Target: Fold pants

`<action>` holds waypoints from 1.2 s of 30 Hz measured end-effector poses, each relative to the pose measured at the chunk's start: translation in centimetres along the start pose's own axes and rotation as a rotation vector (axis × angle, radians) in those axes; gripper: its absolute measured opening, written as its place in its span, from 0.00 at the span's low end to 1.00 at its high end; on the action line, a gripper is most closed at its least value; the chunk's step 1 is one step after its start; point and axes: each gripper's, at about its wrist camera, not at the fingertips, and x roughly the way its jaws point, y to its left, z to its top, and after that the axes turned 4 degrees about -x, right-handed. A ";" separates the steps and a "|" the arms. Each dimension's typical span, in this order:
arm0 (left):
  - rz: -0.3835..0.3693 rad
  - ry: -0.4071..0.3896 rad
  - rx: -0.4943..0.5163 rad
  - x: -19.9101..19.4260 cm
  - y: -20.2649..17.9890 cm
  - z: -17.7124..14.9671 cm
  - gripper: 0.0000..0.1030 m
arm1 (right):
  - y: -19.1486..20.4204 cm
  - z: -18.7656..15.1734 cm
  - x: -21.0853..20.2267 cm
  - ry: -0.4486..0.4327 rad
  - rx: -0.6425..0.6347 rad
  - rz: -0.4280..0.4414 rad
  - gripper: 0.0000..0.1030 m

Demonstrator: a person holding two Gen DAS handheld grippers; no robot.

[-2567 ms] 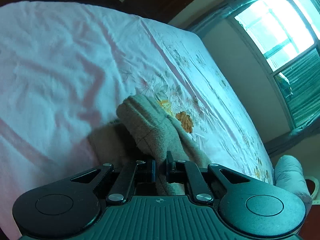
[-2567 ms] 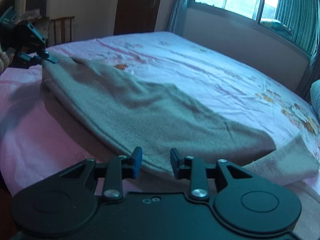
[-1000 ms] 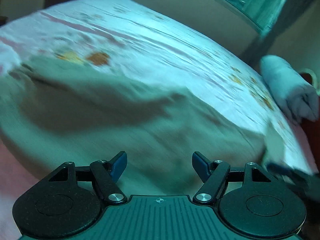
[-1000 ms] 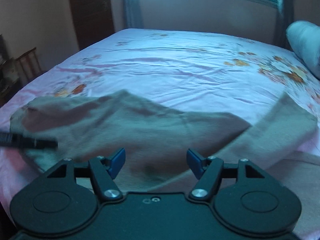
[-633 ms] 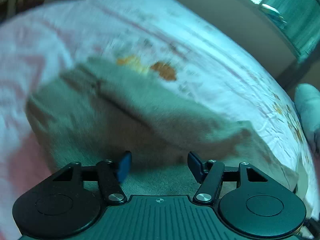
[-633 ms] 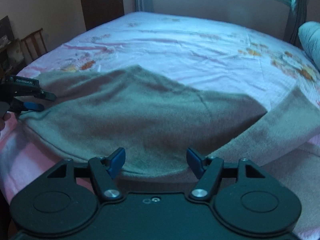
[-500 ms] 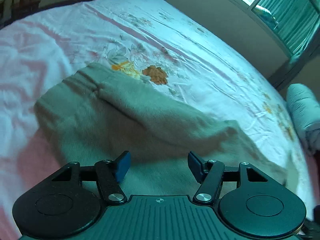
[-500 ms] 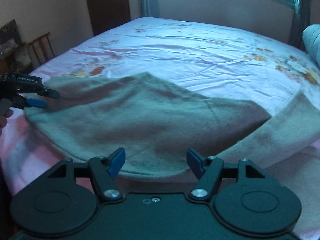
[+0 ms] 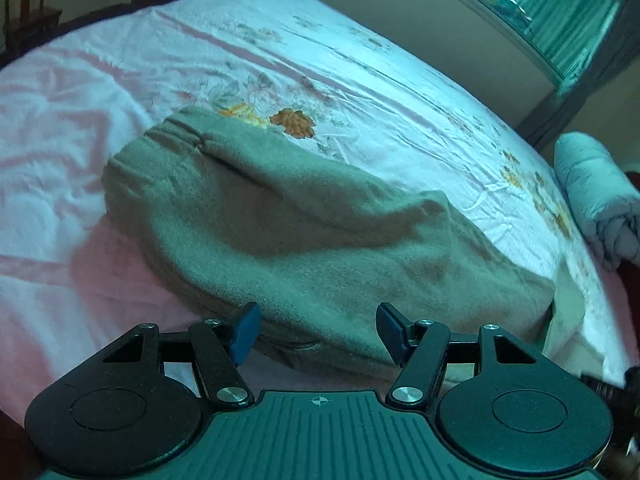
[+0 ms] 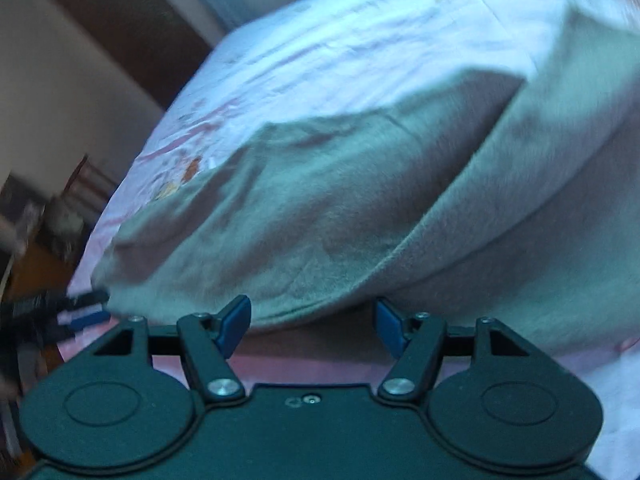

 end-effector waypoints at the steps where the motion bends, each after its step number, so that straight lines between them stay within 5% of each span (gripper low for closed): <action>1: 0.009 -0.002 0.007 -0.1 0.0 0.0 0.62 | 0.0 0.2 0.5 0.012 0.023 0.005 0.57; 3: 0.016 -0.011 0.021 -0.4 0.1 -0.1 0.62 | 0.3 0.3 1.0 0.012 0.024 -0.003 0.49; 4: 0.020 -0.016 0.023 -0.6 0.1 0.0 0.62 | 0.5 0.3 1.2 0.001 0.018 -0.020 0.15; 5: 0.022 -0.020 0.025 -0.6 0.1 0.0 0.62 | 0.5 0.4 1.4 0.003 0.021 -0.022 0.03; 11: 0.014 -0.040 0.027 0.2 -0.1 0.7 0.63 | 2.4 -0.2 -0.2 -0.083 -0.079 -0.047 0.02; 15: -0.010 -0.029 -0.102 1.6 2.3 2.6 0.63 | 3.9 -1.2 -2.0 -0.130 -0.162 -0.058 0.01; 21: 0.046 0.080 -0.018 4.7 3.2 1.7 0.63 | 1.9 -2.9 0.3 -0.039 -0.138 -0.103 0.00; 24: 0.030 0.020 -0.002 3.2 1.3 1.8 0.63 | 1.7 -2.5 0.1 -0.053 -0.100 -0.084 0.15; 26: -0.003 0.009 0.036 2.6 -0.7 2.1 0.63 | 1.3 -1.8 -0.5 -0.083 -0.070 -0.109 0.40; 31: -0.111 0.077 0.102 5.0 -6.5 0.1 0.64 | -1.3 0.1 -3.4 -0.165 -0.032 -0.182 0.42; 36: -0.140 0.132 0.179 8.0 -10.6 -3.7 0.64 | -4.8 4.4 -6.0 -0.242 -0.045 -0.341 0.43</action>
